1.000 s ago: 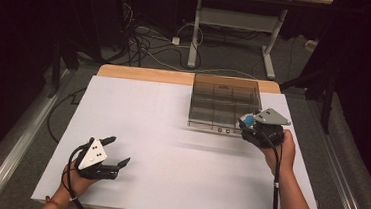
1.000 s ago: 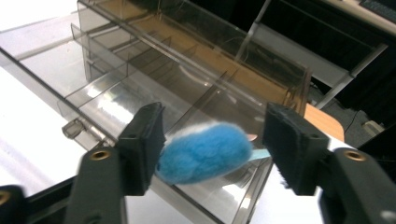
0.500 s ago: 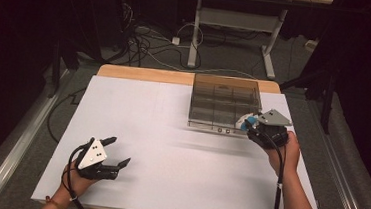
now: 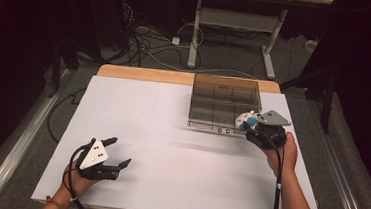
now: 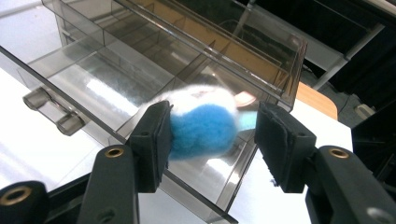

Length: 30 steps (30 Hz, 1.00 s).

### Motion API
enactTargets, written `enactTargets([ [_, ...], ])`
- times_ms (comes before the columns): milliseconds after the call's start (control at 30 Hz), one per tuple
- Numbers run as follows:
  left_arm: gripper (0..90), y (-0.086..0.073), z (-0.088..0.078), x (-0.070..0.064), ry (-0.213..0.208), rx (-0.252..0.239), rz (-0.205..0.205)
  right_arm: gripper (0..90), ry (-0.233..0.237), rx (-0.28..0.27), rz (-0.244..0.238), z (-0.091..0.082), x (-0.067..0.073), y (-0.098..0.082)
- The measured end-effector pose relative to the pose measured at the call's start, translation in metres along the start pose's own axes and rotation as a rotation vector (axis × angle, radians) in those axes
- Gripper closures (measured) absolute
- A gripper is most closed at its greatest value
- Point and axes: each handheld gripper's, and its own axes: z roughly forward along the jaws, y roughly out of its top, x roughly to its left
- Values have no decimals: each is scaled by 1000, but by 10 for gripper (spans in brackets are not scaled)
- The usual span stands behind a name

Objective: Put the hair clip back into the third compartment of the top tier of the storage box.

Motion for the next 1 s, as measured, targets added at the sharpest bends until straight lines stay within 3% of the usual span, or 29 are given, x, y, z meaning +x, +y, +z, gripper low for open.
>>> enactTargets([
  [267,180,0,-1,1,2,-3,-2,425,-6,2,4,0,0,0],
  [500,181,0,-2,1,16,-13,10,362,-4,-31,-3,-4,3,2],
  [800,181,0,-3,1,12,-3,2,307,7,-75,49,-9,-1,4],
  [1000,181,0,-3,1,13,-1,5,228,-22,-121,87,-14,-5,3],
])
